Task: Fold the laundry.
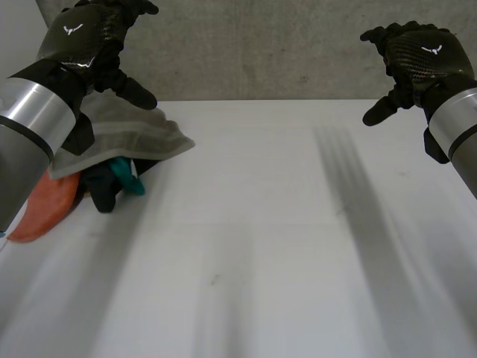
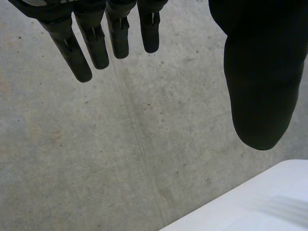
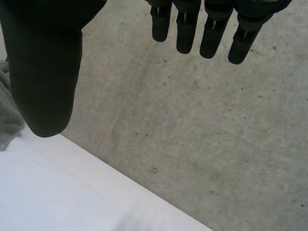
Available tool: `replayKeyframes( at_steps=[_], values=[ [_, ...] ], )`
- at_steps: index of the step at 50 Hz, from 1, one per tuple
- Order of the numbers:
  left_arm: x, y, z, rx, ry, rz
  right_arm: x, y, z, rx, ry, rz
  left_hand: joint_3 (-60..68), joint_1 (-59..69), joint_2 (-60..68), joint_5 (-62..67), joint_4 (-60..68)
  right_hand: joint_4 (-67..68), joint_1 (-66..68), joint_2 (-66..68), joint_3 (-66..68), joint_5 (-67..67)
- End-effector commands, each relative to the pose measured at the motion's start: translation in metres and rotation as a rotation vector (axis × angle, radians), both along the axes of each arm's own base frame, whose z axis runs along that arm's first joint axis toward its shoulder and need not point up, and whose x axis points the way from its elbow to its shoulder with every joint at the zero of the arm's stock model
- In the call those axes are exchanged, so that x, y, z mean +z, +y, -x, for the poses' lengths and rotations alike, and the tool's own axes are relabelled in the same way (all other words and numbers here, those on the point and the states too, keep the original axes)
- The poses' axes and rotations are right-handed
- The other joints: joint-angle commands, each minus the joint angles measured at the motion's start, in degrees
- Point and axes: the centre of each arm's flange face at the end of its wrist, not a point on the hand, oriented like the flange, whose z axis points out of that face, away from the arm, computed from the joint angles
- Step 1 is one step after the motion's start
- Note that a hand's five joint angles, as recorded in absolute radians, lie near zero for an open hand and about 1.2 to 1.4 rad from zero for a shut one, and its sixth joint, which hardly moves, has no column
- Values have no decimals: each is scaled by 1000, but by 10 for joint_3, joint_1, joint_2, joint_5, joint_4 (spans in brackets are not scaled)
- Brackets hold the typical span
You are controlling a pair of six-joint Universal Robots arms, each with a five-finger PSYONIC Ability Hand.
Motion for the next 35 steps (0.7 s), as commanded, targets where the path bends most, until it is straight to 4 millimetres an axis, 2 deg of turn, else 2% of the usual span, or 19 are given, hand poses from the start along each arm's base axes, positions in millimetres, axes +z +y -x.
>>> replayKeyframes(
  at_steps=[1,14,16,18,19,22,26,27,30,31,34,35],
  values=[
    [1,1,0,0,1,3,0,0,0,1,1,0,-58,-52,-59,-55,-58,-59,-39,-49,-59,-55],
    [1,-2,2,-3,-6,7,-2,1,-1,2,4,-4,-58,-52,-59,-55,-58,-59,-39,-49,-59,-55],
    [0,-11,0,18,-34,23,-2,1,-1,3,6,-5,-58,-51,-59,-55,-58,-59,-39,-49,-59,-55],
    [-9,-22,-1,49,-73,20,-2,1,-1,3,5,-3,-58,-51,-59,-55,-58,-59,-39,-49,-59,-55],
    [-24,-35,-2,75,-134,10,-2,1,-2,5,7,-3,-58,-51,-59,-55,-58,-59,-39,-49,-59,-55],
    [-40,-50,-4,109,-222,14,-3,1,-3,7,16,-2,-58,-51,-59,-55,-58,-59,-39,-49,-59,-55],
    [-68,-89,-17,208,-371,40,-8,1,-4,8,44,-6,-58,-52,-59,-55,-58,-59,-39,-49,-59,-55],
    [-84,-108,-25,254,-421,39,-9,1,-4,9,55,-5,-58,-51,-59,-55,-58,-59,-39,-49,-59,-55],
    [-105,-134,-34,306,-484,42,-13,1,-5,9,72,-10,-58,-51,-59,-55,-58,-59,-39,-49,-59,-55],
    [-115,-149,-38,332,-511,48,-17,-1,-6,9,85,-16,-56,-50,-57,-53,-56,-59,-39,-49,-59,-55],
    [-130,-166,-40,350,-548,53,-21,-2,-7,10,96,-26,-55,-48,-56,-51,-54,-59,-39,-49,-59,-55],
    [-142,-175,-41,353,-576,52,-24,-3,-7,11,100,-31,-55,-48,-56,-51,-54,-59,-39,-49,-59,-55]
  ],
)
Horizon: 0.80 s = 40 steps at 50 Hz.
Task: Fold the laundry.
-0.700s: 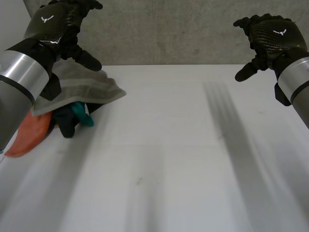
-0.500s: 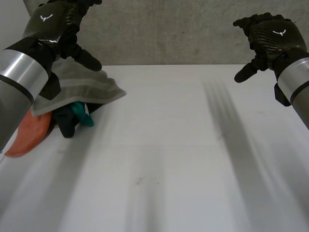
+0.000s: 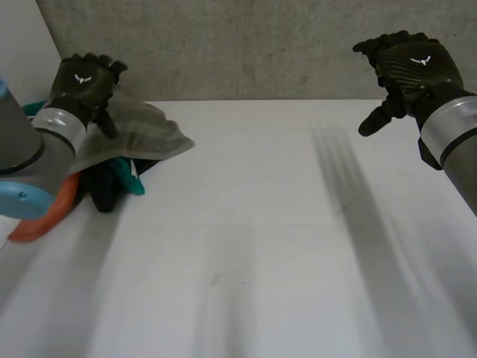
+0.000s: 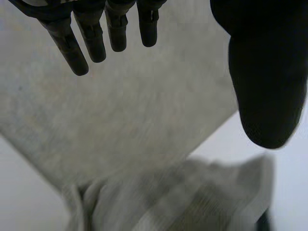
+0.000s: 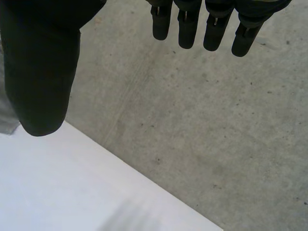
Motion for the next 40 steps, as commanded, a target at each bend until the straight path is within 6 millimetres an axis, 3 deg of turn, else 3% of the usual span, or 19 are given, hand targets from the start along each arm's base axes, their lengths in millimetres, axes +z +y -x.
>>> replayKeyframes(
  at_steps=[1,4,10,11,12,13,14,18,20,22,23,26,30,31,35,38,40],
  values=[
    [-53,-56,-14,78,-135,9,-13,-4,-2,1,37,-25,-13,-9,-13,-20,-9,-16,-26,-19,-15,-23],
    [-74,-74,-27,109,-183,-1,-15,-5,-2,1,40,-31,-11,-7,-11,-18,-8,-16,-26,-19,-15,-23],
    [-94,-91,-39,136,-234,-2,-20,-7,-3,1,46,-41,71,75,71,64,74,-16,-26,-19,-15,-23],
    [-95,-92,-40,138,-237,1,-20,-7,-3,1,46,-41,138,142,138,131,141,-16,-26,-19,-15,-23],
    [-95,-94,-38,136,-234,8,-21,-7,-3,1,52,-40,362,366,362,355,365,-16,-26,-19,-15,-23],
    [-94,-95,-38,135,-233,13,-22,-8,-3,1,55,-40,505,510,506,499,509,-16,-26,-19,-15,-23],
    [-92,-96,-38,135,-232,20,-23,-8,-3,1,62,-41,653,658,654,647,657,-16,-26,-19,-15,-23],
    [-74,-94,-28,129,-216,74,-22,-7,-3,0,84,-31,683,687,684,676,687,-16,-26,-19,-15,-23],
    [-29,-83,-14,107,-188,160,-22,-8,-3,0,92,-25,683,687,684,676,687,-16,-26,-19,-15,-23],
    [5,-69,1,74,-157,229,-22,-8,-3,-2,93,-23,683,687,684,676,687,-16,-26,-19,-15,-23],
    [34,-52,15,39,-114,280,-22,-8,-3,-2,93,-23,683,687,684,676,687,-16,-26,-19,-15,-23],
    [68,-25,38,-31,-24,331,-21,-8,-3,-3,92,-20,683,687,684,676,687,-16,-26,-19,-15,-23],
    [120,27,71,-172,162,388,-18,-8,-1,-8,90,-13,683,687,684,676,687,-16,-26,-19,-15,-23],
    [138,52,83,-236,224,401,-15,-8,0,-10,86,-7,683,687,684,676,687,-16,-26,-19,-15,-23],
    [150,106,111,-377,311,373,-11,-8,2,-15,83,3,683,687,684,676,687,-16,-26,-19,-15,-23],
    [137,135,135,-459,321,326,-6,-7,3,-19,77,17,683,687,684,676,687,-16,-26,-19,-15,-23],
    [115,169,162,-548,320,245,-2,-7,4,-25,72,30,683,687,684,676,687,-16,-26,-19,-15,-23]
  ],
)
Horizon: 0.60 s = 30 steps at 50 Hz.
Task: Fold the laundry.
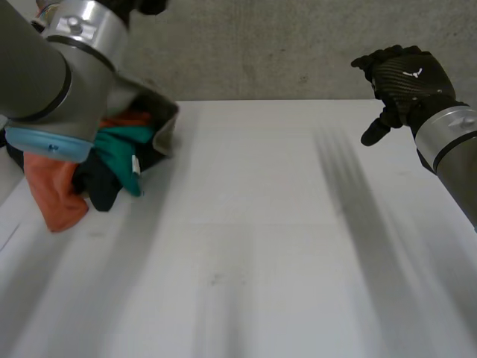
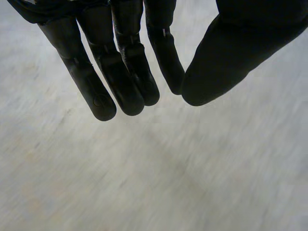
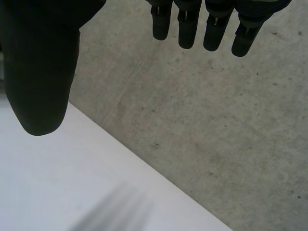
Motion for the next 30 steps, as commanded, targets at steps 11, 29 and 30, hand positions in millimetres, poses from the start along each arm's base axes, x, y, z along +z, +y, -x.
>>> replayKeyframes(
  at_steps=[11,29,30],
  values=[
    [-112,136,105,-347,-119,-281,16,-22,40,-152,-17,41,-550,-414,-553,-550,-556,-16,-26,-19,-15,-23],
    [-109,-130,-79,289,-237,-138,0,-21,36,-140,3,-1,-451,-315,-454,-451,-457,-16,-26,-19,-15,-23],
    [-113,-138,-87,304,-244,-146,-3,-22,36,-140,5,-8,-451,-315,-454,-451,-457,-16,-26,-19,-15,-23]
  ],
)
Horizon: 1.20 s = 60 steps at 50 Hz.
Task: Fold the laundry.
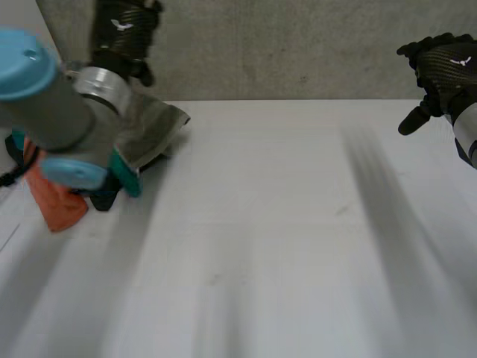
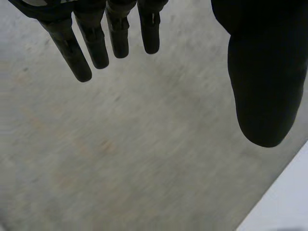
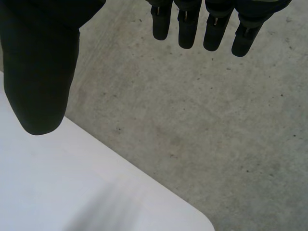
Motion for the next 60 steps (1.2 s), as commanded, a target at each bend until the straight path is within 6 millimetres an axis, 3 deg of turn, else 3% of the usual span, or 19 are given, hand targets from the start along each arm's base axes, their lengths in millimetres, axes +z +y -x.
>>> replayKeyframes(
  at_steps=[1,9,17,18,26,28,32,36,37,38,41,42,45,46,48,53,54,56,60],
  values=[
    [-34,-76,-65,86,-70,-35,-15,-3,-1,0,11,-39,68,63,65,64,66,-16,-26,-19,-15,-23],
    [-82,-128,-104,175,-203,-32,-30,-7,-2,1,20,-81,64,59,61,60,63,-16,-26,-19,-15,-23],
    [-124,-154,-116,155,-254,-30,-45,-10,-6,8,33,-120,81,76,78,77,80,-16,-26,-19,-15,-23],
    [-131,-158,-117,157,-253,-26,-49,-9,-9,13,46,-126,150,145,146,145,148,-16,-26,-19,-15,-23],
    [-146,-169,-118,159,-252,2,-59,-8,-15,27,106,-137,475,470,472,471,473,-16,-26,-19,-15,-23],
    [-149,-169,-117,150,-254,0,-60,-8,-16,29,108,-139,612,607,609,608,611,-16,-26,-19,-15,-23],
    [-149,-169,-115,158,-248,-4,-61,-8,-15,28,109,-141,640,635,636,635,638,-16,-26,-19,-15,-23],
    [-134,-162,-102,163,-235,2,-60,-8,-15,29,109,-141,640,635,636,635,638,-16,-26,-19,-15,-23],
    [-122,-158,-95,156,-225,15,-61,-8,-15,29,110,-142,640,635,636,635,638,-16,-26,-19,-15,-23],
    [-85,-146,-79,138,-188,61,-61,-7,-16,31,111,-142,640,635,636,635,638,-16,-26,-19,-15,-23],
    [-26,-121,-59,92,-100,123,-61,-7,-16,32,111,-142,640,635,636,635,638,-16,-26,-19,-15,-23],
    [10,-102,-49,45,-34,162,-61,-6,-16,32,109,-142,640,635,636,635,638,-16,-26,-19,-15,-23],
    [67,-68,-35,-38,80,248,-60,-5,-17,35,109,-140,640,635,636,635,638,-16,-26,-19,-15,-23],
    [96,-47,-28,-86,141,292,-58,-4,-18,37,109,-137,640,635,636,635,638,-16,-26,-19,-15,-23],
    [118,-23,-17,-153,204,317,-57,-4,-18,37,108,-133,640,635,636,635,638,-16,-26,-19,-15,-23],
    [141,52,34,-393,334,268,-44,-2,-15,29,97,-101,640,635,636,635,638,-16,-26,-19,-15,-23],
    [142,79,51,-471,367,230,-41,-2,-13,23,92,-93,640,635,636,635,638,-16,-26,-19,-15,-23],
    [134,99,65,-533,384,173,-38,-3,-11,16,85,-86,640,635,636,635,638,-16,-26,-19,-15,-23],
    [93,135,95,-649,395,-3,-30,-1,-10,9,78,-66,640,635,636,635,638,-16,-26,-19,-15,-23]
  ],
)
